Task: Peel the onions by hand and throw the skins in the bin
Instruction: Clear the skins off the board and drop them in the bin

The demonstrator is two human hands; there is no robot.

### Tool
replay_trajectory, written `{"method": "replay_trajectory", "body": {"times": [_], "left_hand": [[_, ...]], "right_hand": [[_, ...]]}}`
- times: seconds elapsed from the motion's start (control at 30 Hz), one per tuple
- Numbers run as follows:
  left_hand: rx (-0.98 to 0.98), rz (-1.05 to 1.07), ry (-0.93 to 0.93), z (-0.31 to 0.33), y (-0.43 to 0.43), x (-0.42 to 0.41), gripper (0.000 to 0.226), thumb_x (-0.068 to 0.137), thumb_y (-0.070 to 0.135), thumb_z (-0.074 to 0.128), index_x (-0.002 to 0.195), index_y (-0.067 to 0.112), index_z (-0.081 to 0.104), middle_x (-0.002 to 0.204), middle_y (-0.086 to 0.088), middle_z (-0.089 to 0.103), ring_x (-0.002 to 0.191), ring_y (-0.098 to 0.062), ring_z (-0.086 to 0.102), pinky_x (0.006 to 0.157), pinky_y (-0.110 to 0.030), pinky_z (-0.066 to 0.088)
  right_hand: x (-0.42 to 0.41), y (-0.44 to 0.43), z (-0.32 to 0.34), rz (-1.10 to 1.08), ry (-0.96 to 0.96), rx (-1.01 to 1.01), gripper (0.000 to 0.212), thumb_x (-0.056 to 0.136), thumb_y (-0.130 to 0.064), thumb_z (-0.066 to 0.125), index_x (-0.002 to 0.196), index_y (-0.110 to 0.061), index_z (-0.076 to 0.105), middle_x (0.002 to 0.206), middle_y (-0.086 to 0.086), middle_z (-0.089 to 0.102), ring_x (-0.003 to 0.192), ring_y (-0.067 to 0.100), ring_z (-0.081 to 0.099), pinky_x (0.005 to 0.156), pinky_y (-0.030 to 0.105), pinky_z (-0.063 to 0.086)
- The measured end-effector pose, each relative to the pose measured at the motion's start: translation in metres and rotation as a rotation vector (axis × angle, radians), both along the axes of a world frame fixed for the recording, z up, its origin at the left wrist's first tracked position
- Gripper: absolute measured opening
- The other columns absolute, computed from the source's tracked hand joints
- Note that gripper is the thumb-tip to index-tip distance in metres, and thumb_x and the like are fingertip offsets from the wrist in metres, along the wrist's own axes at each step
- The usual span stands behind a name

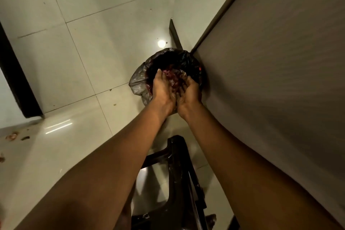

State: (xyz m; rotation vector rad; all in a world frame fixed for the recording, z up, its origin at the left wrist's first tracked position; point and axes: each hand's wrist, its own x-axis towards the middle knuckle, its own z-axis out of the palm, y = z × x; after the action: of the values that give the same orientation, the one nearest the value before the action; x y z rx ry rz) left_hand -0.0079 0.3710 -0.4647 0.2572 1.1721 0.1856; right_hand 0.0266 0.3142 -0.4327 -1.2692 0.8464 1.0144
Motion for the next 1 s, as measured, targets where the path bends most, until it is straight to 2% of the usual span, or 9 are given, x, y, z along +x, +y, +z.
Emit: {"method": "replay_trajectory", "body": {"times": [0.07, 0.13, 0.23, 0.3, 0.37, 0.47, 0.53, 0.8, 1.0], "left_hand": [[0.008, -0.003, -0.036, 0.005, 0.000, 0.000, 0.060, 0.111, 0.050, 0.028, 0.156, 0.013, 0.044, 0.132, -0.008, 0.068, 0.121, -0.025, 0.064, 0.116, -0.040, 0.043], [-0.008, 0.004, -0.073, 0.013, -0.001, -0.003, 0.061, 0.110, 0.051, 0.029, 0.158, 0.015, 0.041, 0.148, -0.012, 0.060, 0.136, -0.027, 0.057, 0.121, -0.041, 0.038], [-0.025, 0.070, -0.070, 0.032, -0.006, -0.010, 0.057, 0.111, 0.046, 0.034, 0.154, 0.011, 0.047, 0.142, -0.013, 0.064, 0.130, -0.024, 0.061, 0.117, -0.036, 0.041], [0.005, 0.022, -0.037, 0.055, -0.008, -0.014, 0.048, 0.112, 0.036, 0.039, 0.148, 0.008, 0.052, 0.131, -0.012, 0.069, 0.119, -0.019, 0.065, 0.105, -0.034, 0.049], [0.072, 0.020, -0.015, 0.077, -0.006, -0.019, 0.040, 0.111, 0.021, 0.045, 0.149, 0.011, 0.054, 0.139, -0.016, 0.066, 0.124, -0.022, 0.066, 0.098, -0.032, 0.056], [0.184, 0.053, -0.002, 0.112, 0.002, -0.032, 0.040, 0.108, 0.004, 0.045, 0.147, 0.009, 0.056, 0.139, -0.016, 0.067, 0.128, -0.026, 0.066, 0.110, -0.040, 0.053], [0.215, 0.029, 0.001, 0.156, 0.000, -0.045, 0.037, 0.110, 0.007, 0.043, 0.144, 0.004, 0.057, 0.137, -0.019, 0.067, 0.125, -0.028, 0.067, 0.108, -0.038, 0.054], [0.298, -0.242, -0.080, 0.363, -0.056, -0.091, 0.033, 0.110, 0.018, 0.044, 0.129, 0.005, 0.067, 0.123, -0.017, 0.075, 0.117, -0.028, 0.072, 0.098, -0.038, 0.057], [0.357, -0.446, -0.223, 0.488, -0.117, -0.111, 0.036, 0.109, 0.020, 0.043, 0.131, 0.006, 0.067, 0.124, -0.016, 0.074, 0.118, -0.028, 0.070, 0.103, -0.041, 0.054]], "right_hand": [[-0.003, 0.004, 0.006, 0.061, -0.057, -0.030, 0.038, 0.112, -0.033, 0.038, 0.112, -0.010, 0.068, 0.100, 0.005, 0.074, 0.089, 0.015, 0.070, 0.069, 0.021, 0.059], [-0.008, 0.008, 0.006, 0.121, -0.144, -0.022, 0.045, 0.105, -0.040, 0.050, 0.134, -0.009, 0.066, 0.122, 0.009, 0.073, 0.110, 0.021, 0.072, 0.092, 0.032, 0.060], [-0.017, 0.009, 0.020, 0.216, -0.264, -0.007, 0.044, 0.105, -0.036, 0.054, 0.142, -0.013, 0.062, 0.139, 0.007, 0.068, 0.129, 0.019, 0.064, 0.113, 0.038, 0.050], [-0.022, 0.007, 0.041, 0.261, -0.322, 0.011, 0.042, 0.111, -0.034, 0.048, 0.146, -0.014, 0.060, 0.143, 0.006, 0.065, 0.132, 0.018, 0.061, 0.114, 0.035, 0.048], [-0.027, -0.001, 0.064, 0.218, -0.317, 0.018, 0.042, 0.111, -0.037, 0.048, 0.143, -0.016, 0.063, 0.139, 0.003, 0.068, 0.129, 0.015, 0.063, 0.112, 0.034, 0.050], [-0.036, -0.012, 0.111, 0.117, -0.330, 0.084, 0.041, 0.112, -0.039, 0.044, 0.145, -0.022, 0.060, 0.143, -0.005, 0.064, 0.129, 0.006, 0.061, 0.115, 0.031, 0.045], [-0.045, -0.028, 0.156, 0.046, -0.327, 0.142, 0.039, 0.113, -0.035, 0.040, 0.145, -0.023, 0.059, 0.144, -0.007, 0.063, 0.127, 0.003, 0.061, 0.113, 0.026, 0.044], [-0.094, -0.123, 0.350, 0.013, -0.412, 0.300, 0.037, 0.113, -0.028, 0.041, 0.140, -0.015, 0.063, 0.132, -0.001, 0.073, 0.124, 0.011, 0.068, 0.112, 0.034, 0.049], [-0.122, -0.210, 0.464, -0.015, -0.541, 0.327, 0.038, 0.112, -0.024, 0.041, 0.138, -0.010, 0.065, 0.133, 0.006, 0.073, 0.129, 0.023, 0.066, 0.112, 0.039, 0.048]]}}
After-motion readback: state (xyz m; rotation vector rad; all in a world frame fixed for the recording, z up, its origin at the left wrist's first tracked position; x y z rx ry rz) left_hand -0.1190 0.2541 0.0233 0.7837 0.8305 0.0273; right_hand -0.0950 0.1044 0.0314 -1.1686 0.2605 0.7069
